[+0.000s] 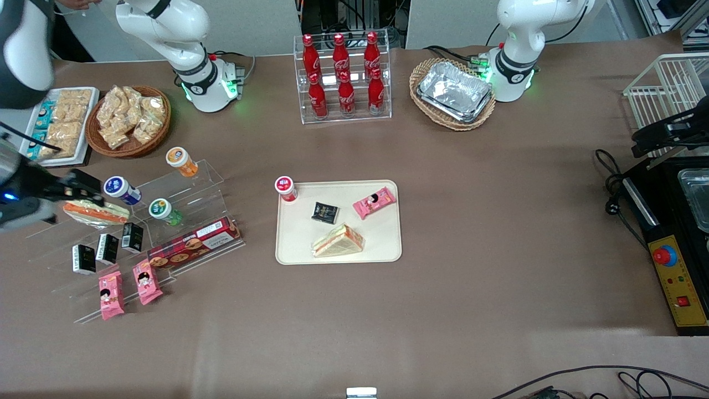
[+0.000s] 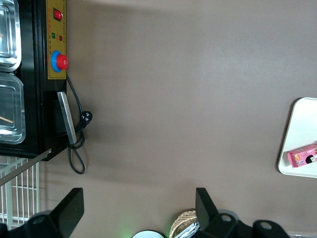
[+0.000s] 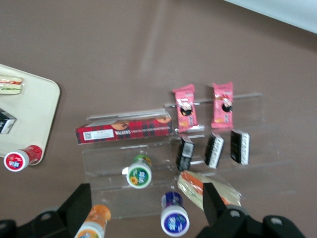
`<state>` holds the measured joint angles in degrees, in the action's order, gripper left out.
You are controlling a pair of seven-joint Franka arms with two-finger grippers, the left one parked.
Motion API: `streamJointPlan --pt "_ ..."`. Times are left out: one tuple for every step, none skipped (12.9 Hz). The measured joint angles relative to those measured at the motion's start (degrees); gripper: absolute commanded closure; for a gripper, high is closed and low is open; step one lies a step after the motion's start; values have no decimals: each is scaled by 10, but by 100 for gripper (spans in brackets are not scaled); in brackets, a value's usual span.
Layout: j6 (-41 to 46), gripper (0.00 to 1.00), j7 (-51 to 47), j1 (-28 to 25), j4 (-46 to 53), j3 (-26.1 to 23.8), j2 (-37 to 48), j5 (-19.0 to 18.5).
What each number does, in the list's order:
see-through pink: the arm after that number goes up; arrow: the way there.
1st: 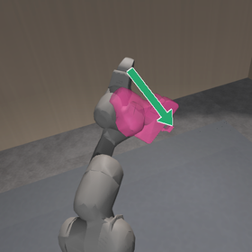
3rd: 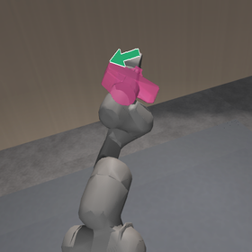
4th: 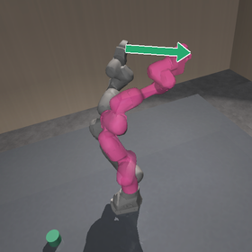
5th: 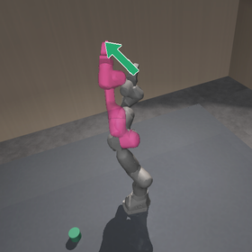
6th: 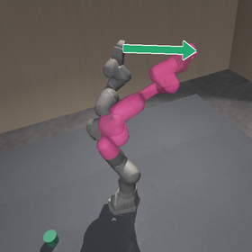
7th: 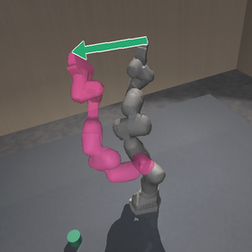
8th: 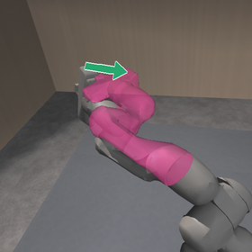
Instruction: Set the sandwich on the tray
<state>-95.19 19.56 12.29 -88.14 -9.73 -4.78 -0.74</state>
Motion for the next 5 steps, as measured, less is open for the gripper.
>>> streamJointPlan --pt "6 0 -15 12 0 0 7 1" --pt "11 0 -46 18 0 1 12 4" --pt "23 0 -85 21 1 1 16 4" --pt "31 0 -117 24 3 1 19 4" --pt "34 0 -132 30 5 4 22 4"
